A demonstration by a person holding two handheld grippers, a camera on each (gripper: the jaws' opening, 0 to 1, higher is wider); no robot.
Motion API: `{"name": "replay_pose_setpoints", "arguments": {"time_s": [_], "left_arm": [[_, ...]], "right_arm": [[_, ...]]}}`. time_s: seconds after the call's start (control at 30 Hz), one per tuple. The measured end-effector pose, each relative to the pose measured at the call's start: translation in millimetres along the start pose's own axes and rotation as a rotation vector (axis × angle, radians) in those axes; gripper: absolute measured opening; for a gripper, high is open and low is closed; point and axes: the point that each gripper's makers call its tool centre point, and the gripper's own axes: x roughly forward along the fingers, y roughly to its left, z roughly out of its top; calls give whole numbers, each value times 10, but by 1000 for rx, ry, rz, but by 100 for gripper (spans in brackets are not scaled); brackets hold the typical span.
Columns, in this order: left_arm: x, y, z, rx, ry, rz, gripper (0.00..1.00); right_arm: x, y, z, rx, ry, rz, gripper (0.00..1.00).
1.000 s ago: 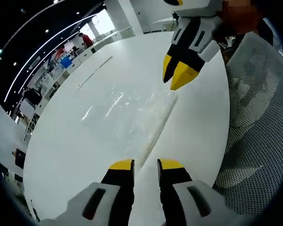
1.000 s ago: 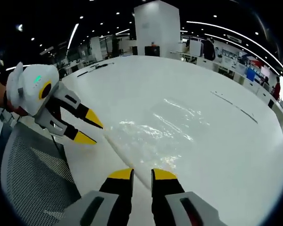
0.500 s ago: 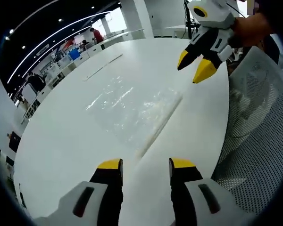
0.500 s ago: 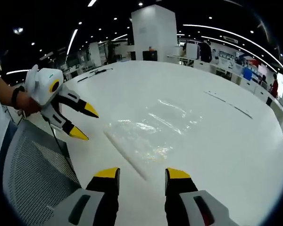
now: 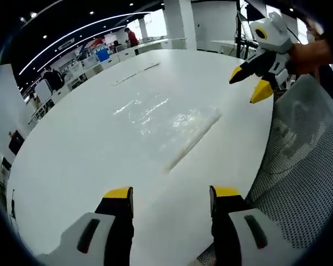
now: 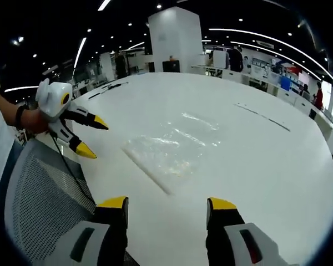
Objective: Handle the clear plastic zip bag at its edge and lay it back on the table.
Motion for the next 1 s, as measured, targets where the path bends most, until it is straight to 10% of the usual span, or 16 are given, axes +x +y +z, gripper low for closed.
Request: {"name": "replay_pose_setpoints", "arguments": {"time_s": [1.0], "left_arm": [[-283, -60, 10, -184, -139, -55, 81]], "right_arm": [[-440, -76, -229, 90, -39, -35, 91]]}}
